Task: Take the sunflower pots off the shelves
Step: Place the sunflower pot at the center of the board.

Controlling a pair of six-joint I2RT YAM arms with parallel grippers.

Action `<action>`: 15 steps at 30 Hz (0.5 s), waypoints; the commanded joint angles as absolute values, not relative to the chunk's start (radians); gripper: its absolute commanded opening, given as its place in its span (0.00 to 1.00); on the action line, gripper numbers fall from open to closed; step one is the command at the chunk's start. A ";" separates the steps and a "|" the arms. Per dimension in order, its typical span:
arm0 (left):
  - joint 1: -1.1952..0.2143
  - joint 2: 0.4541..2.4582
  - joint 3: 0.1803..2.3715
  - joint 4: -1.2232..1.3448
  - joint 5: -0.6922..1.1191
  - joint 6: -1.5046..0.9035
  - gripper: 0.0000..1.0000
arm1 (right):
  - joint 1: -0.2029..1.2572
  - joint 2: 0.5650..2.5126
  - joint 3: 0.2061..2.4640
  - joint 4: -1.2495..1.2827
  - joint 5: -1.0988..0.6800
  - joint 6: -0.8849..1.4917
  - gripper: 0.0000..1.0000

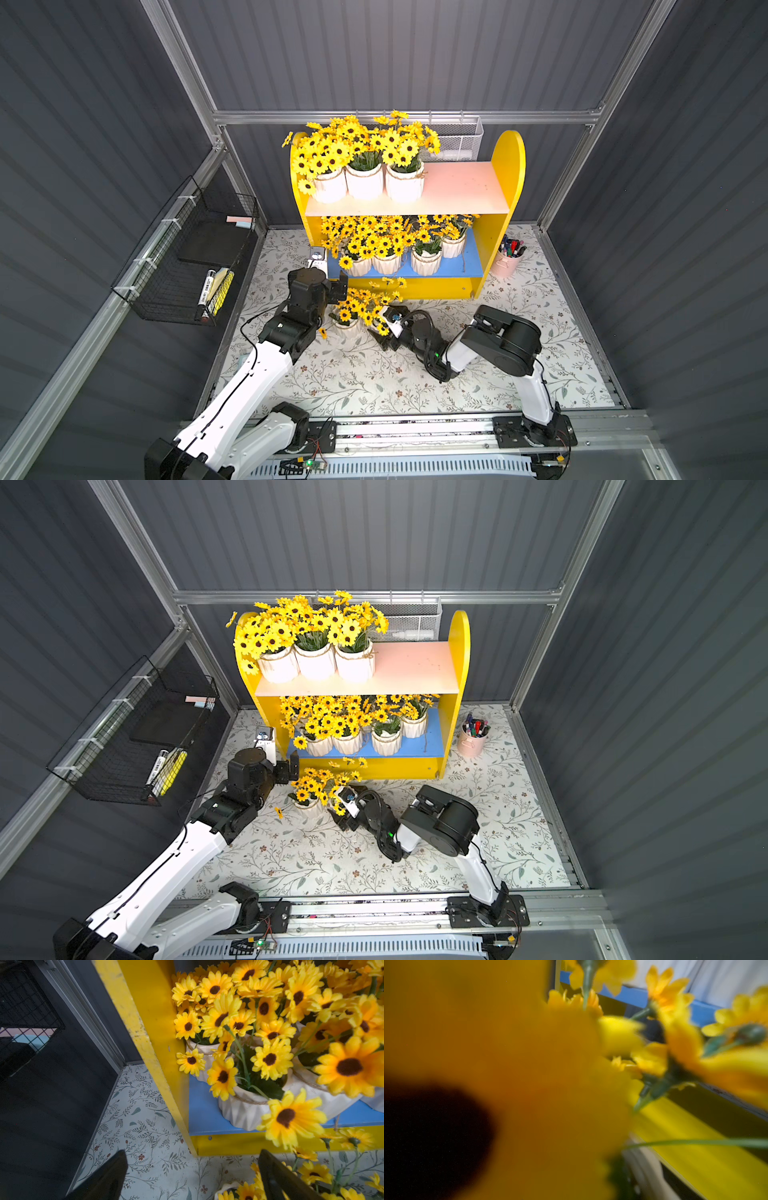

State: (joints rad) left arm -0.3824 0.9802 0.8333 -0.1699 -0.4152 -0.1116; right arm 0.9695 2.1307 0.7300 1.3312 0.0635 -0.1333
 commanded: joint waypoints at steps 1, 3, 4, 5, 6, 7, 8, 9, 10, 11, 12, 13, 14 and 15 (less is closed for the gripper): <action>-0.379 0.968 0.821 -0.141 -0.406 -0.100 1.00 | 0.968 2.162 0.759 1.414 0.048 -0.134 0.00; -0.379 0.969 0.823 -0.141 -0.401 -0.100 0.99 | 0.968 2.189 0.765 1.415 0.051 -0.130 0.04; -0.379 0.971 0.823 -0.141 -0.400 -0.100 0.99 | 0.968 2.205 0.770 1.415 0.051 -0.127 0.23; -0.379 0.971 0.822 -0.141 -0.397 -0.101 0.99 | 0.969 2.220 0.776 1.415 0.049 -0.131 0.46; -0.379 0.970 0.822 -0.141 -0.395 -0.101 0.99 | 0.970 2.227 0.777 1.415 0.054 -0.132 0.60; -0.379 0.970 0.823 -0.141 -0.393 -0.103 1.00 | 0.973 2.231 0.778 1.414 0.071 -0.130 0.82; -0.379 0.969 0.823 -0.141 -0.389 -0.103 0.99 | 0.976 2.230 0.778 1.415 0.087 -0.131 0.98; -0.378 0.971 0.825 -0.141 -0.386 -0.103 1.00 | 0.978 2.223 0.777 1.415 0.093 -0.133 0.99; -0.379 0.972 0.824 -0.143 -0.381 -0.104 0.99 | 0.980 2.208 0.771 1.415 0.094 -0.137 0.99; -0.378 0.974 0.824 -0.144 -0.376 -0.107 0.99 | 0.980 2.189 0.765 1.414 0.103 -0.123 0.99; -0.379 0.975 0.826 -0.143 -0.372 -0.107 0.99 | 0.980 2.173 0.760 1.414 0.111 -0.115 0.99; -0.379 0.977 0.828 -0.145 -0.370 -0.107 0.99 | 0.980 2.153 0.753 1.405 0.112 -0.114 0.99; -0.379 0.978 0.830 -0.146 -0.367 -0.107 0.99 | 0.980 2.134 0.747 1.391 0.102 -0.113 0.99; -0.379 0.979 0.832 -0.148 -0.363 -0.107 0.99 | 0.980 2.120 0.742 1.380 0.091 -0.116 0.99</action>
State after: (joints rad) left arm -0.3824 0.9802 0.8280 -0.1577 -0.3851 -0.1120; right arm 0.9764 2.1754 0.7582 1.3769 0.0864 -0.1146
